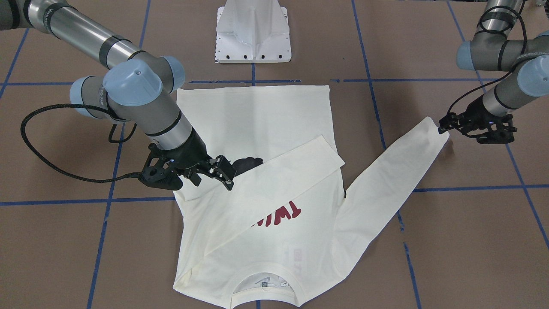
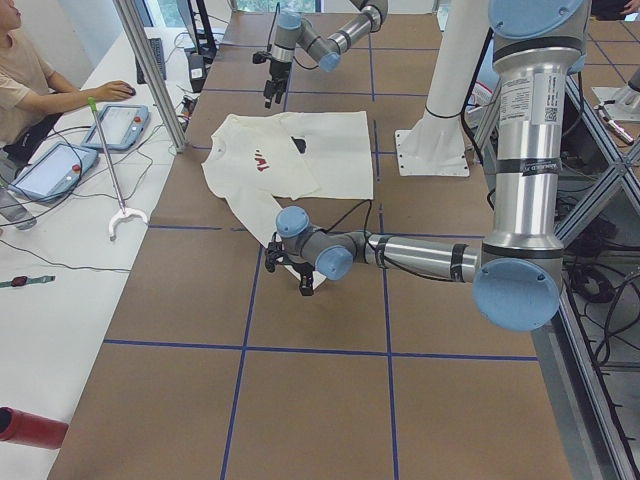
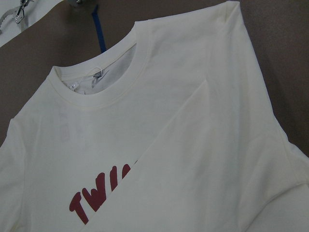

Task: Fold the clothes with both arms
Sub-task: 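Release the sleeve near the collar while the left gripper grasps the other cuff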

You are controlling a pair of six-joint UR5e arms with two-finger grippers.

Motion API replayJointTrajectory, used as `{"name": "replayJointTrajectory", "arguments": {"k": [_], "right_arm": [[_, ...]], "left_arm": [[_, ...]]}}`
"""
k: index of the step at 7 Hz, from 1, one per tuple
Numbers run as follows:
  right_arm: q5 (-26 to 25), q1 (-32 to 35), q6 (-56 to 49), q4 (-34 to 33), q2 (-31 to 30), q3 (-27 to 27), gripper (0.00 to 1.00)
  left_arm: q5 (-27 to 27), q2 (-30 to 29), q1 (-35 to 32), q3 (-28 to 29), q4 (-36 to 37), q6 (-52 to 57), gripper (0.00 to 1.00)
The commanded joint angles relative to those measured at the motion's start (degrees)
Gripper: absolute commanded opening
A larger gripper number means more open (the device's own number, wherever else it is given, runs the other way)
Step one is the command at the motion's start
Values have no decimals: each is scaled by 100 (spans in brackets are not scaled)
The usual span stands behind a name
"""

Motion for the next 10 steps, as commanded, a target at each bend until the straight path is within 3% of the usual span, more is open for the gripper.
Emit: {"name": "replayJointTrajectory", "arguments": {"k": [1,4,5,6,9,10], "right_arm": [[-8,-25,0,3,-6,24,99],[-8,-25,0,20,-59,51,99],[-8,-25,0,29,-68,51,99],[-8,-25,0,38,-76,51,99],[-34,-16,-8,47,-277,252,99],[53,54,-8,38,-531,680,99]], "left_arm": [[4,-43,124,50,-9,7,78],[12,-43,222,94,0,15,65],[12,-43,231,103,0,16,48],[12,-69,231,94,0,33,0],[-267,-289,222,33,123,156,0],[-895,-385,161,-133,71,139,0]]}}
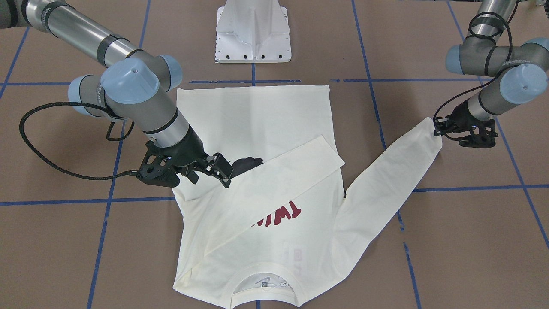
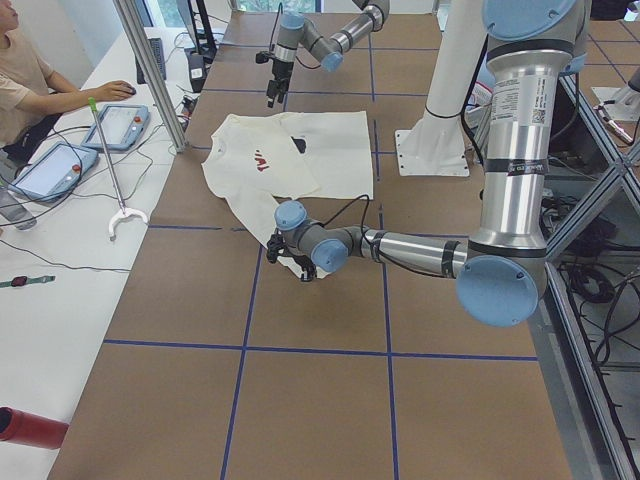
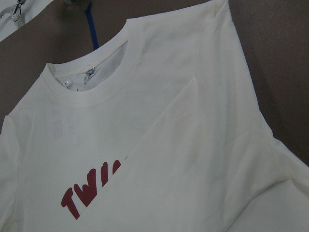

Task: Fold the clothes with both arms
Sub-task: 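Fold the held sleeve with the left gripper across the shirt toward the collar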

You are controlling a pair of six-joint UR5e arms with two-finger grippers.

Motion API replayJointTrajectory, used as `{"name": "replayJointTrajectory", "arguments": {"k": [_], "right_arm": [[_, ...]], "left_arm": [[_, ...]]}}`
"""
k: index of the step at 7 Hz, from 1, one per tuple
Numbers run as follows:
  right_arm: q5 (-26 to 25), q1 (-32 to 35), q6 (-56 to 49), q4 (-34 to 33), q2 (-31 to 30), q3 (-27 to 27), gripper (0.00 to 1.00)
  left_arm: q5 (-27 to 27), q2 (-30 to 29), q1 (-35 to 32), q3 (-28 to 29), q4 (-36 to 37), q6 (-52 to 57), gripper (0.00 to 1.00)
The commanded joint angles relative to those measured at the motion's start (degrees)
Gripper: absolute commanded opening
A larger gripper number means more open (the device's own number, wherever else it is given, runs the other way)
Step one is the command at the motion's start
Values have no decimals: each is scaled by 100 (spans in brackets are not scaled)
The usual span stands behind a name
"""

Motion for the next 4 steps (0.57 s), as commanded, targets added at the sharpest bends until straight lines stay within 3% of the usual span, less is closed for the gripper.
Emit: {"name": "replayJointTrajectory", "arguments": {"k": [1,2,4], "right_arm": [[123,225,-29,-33,-785,990,99],[489,514,-282,-33,-1148,1327,100],[1061,1085,-730,-33,-1895,1987,100]], "left_arm": [[-887,-455,-235,-385,72,-235,0],[-1186,-1311,-281,-353,334,-916,0],[-1146,-3095,-151,232,434,-2626,0]]}}
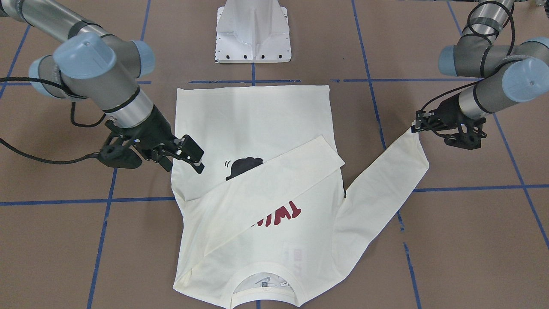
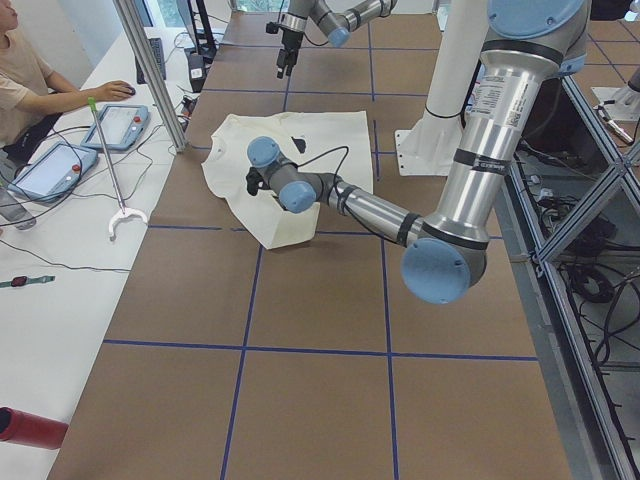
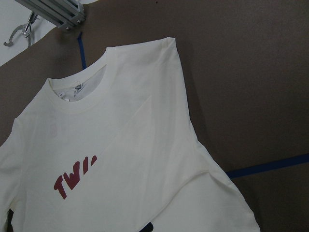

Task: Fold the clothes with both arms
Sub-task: 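Fold the held sleeve with the left gripper across the shirt toward the collar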

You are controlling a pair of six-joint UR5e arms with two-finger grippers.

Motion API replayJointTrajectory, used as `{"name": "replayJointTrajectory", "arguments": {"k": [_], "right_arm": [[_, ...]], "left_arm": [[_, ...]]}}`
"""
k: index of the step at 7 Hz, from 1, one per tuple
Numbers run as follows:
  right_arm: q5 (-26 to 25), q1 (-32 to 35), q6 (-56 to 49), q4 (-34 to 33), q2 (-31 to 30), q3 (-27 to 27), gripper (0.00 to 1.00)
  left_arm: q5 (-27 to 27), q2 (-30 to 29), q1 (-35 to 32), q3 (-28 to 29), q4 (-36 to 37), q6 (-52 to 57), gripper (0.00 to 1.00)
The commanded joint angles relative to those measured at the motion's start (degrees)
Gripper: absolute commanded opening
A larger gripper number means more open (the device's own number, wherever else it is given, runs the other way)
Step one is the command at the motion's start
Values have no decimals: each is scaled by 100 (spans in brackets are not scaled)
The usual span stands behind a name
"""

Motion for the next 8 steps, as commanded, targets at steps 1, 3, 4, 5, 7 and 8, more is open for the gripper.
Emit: {"name": "replayJointTrajectory", "arguments": {"k": [1,3,4,5,7,8], "right_arm": [[739,635,-575,-19,-549,424,100],[805,735,-683,-19,-550,442,100],[787,744,-674,-19,-576,512,100],[744,744,-657,-19,-576,539,100],[717,744,-657,-10,-593,574,100],[691,735,-613,-10,-594,565,100]], "left_arm": [[382,-1856,511,738,35,-1610,0],[1822,-3227,1277,1659,-226,-2298,0],[2620,-3765,1854,2396,-698,-2753,0],[3115,-4006,2199,2977,-1495,-3010,0],[3758,-4516,2580,3868,-2099,-3136,0],[3831,-4527,2676,3845,-2109,-3145,17]]}}
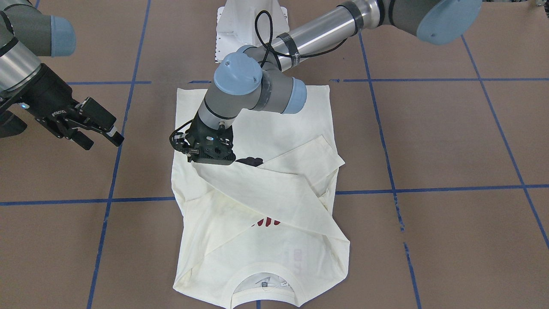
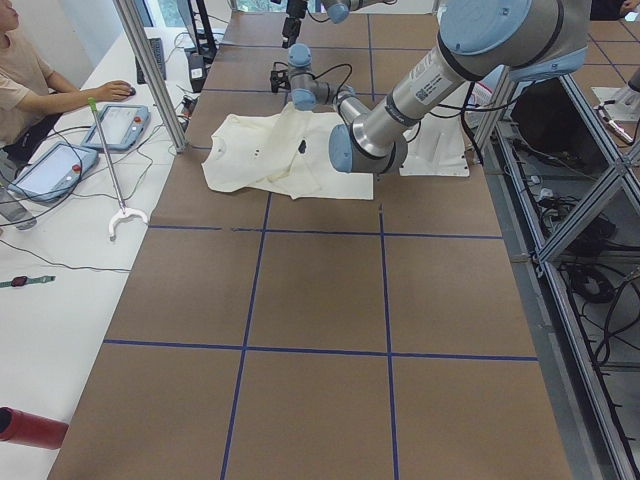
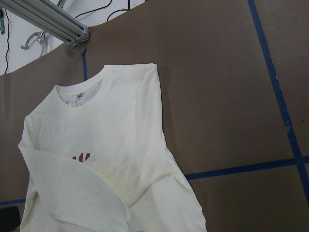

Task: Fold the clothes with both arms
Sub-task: 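Fold the held sleeve with the left gripper across the shirt toward the collar, then release the sleeve with the left gripper while the right gripper moves to the hem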

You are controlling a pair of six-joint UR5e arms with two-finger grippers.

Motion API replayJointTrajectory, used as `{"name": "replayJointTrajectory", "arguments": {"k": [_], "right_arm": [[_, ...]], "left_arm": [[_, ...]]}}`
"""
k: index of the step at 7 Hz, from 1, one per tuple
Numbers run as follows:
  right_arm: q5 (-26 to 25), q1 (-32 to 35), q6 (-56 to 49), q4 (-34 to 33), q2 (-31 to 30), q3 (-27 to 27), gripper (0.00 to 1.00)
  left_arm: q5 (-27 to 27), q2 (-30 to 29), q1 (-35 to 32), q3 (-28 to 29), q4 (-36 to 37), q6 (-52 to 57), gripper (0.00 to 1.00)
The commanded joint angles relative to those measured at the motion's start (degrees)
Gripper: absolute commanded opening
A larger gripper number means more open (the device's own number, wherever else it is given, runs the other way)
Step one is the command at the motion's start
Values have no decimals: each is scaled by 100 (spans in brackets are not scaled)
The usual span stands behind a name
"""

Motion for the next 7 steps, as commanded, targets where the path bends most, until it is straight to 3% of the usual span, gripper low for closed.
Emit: {"name": "replayJointTrajectory", "arguments": {"k": [1,2,3,5,6,7], "right_arm": [[-30,-7,52,3,-4,-9,100],[-169,-76,69,3,4,-27,100],[-623,-312,78,-14,-13,-27,100],[-1038,-1039,994,-6,-214,113,100],[-1736,-1818,1506,-14,-363,340,100],[-2901,-2879,1867,-267,-460,508,99]], "left_arm": [[207,-113,129,131,-195,-269,36],[190,-61,120,44,-239,-619,68],[137,549,-54,-914,83,-701,71],[-798,1929,-869,-2149,297,-109,70],[-847,2553,-1047,-2659,297,279,70],[-856,3029,-1154,-3134,297,439,70]]}}
